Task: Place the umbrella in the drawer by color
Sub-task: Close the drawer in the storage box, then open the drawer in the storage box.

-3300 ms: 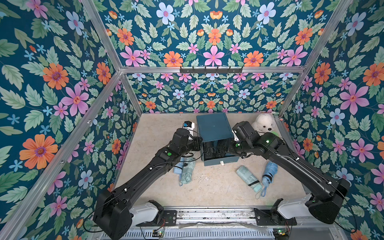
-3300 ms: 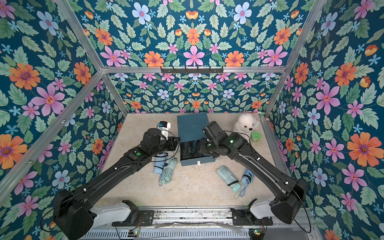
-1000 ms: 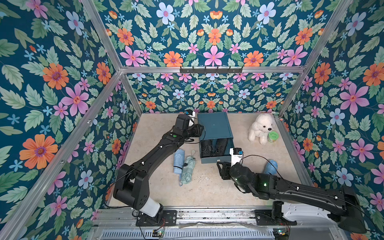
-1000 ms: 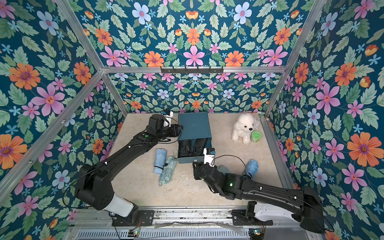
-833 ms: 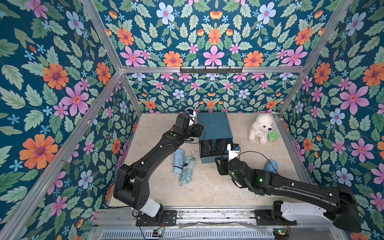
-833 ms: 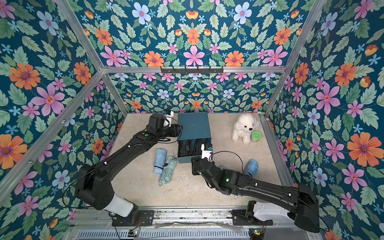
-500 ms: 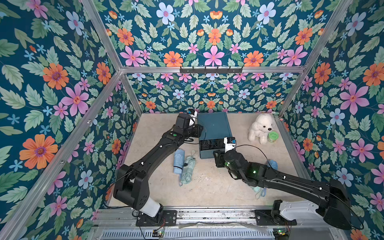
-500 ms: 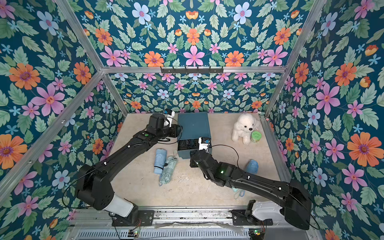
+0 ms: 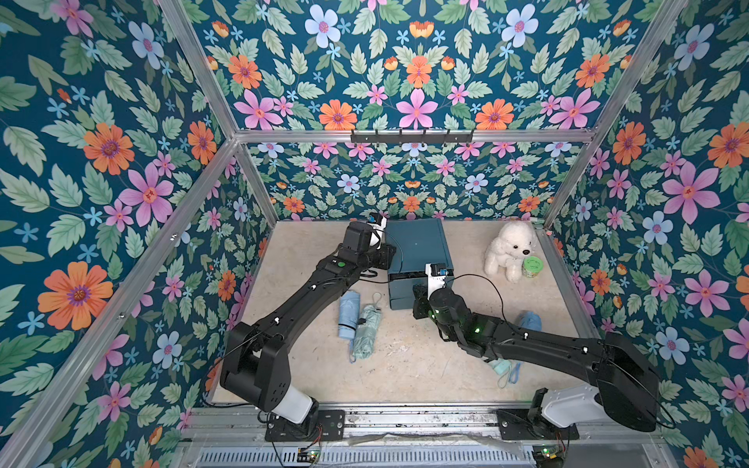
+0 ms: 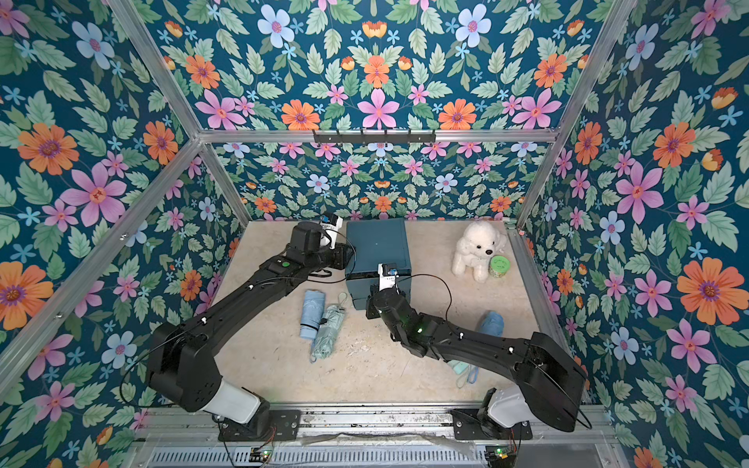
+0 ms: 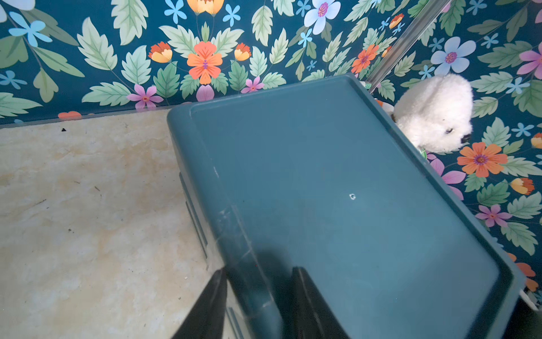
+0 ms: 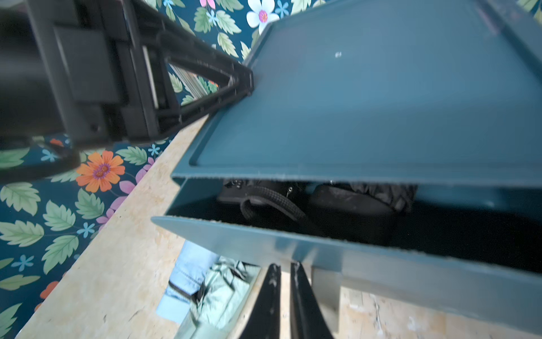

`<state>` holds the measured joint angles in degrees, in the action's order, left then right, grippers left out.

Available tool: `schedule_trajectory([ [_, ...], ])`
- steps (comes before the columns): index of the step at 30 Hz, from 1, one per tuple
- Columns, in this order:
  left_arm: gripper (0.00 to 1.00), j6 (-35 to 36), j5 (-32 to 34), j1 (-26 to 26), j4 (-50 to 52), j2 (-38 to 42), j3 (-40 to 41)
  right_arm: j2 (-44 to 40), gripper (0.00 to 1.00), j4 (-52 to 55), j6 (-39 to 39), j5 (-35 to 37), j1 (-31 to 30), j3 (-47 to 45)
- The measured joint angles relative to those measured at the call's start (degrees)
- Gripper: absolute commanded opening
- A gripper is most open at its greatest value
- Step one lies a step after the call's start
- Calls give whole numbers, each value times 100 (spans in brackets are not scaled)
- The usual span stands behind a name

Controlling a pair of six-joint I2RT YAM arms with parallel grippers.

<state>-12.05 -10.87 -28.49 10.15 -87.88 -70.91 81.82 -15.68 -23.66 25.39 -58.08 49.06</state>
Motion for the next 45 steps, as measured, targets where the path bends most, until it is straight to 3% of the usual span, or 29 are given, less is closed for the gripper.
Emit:
schedule_trajectory([
  [6,40,76,44,-4,-57,61,72,286,23,-295,162,-4,81,208],
  [11,40,153,44,-4,-74,90,105,468,44,-358,212,-13,74,280],
  [18,40,186,37,-4,-90,111,125,592,54,-299,208,-2,74,387],
  [24,42,188,42,-11,-31,76,59,-125,54,-481,-149,376,-227,-210],
  [31,44,138,13,-11,114,-15,-90,-905,42,-1484,-2129,-4,35,-1790],
  [36,42,103,22,-11,72,15,-37,-516,41,-2461,-3056,-809,352,-2000],
  [45,42,-9,52,-11,-57,111,109,966,39,-4712,-4321,-1886,999,-2400],
])
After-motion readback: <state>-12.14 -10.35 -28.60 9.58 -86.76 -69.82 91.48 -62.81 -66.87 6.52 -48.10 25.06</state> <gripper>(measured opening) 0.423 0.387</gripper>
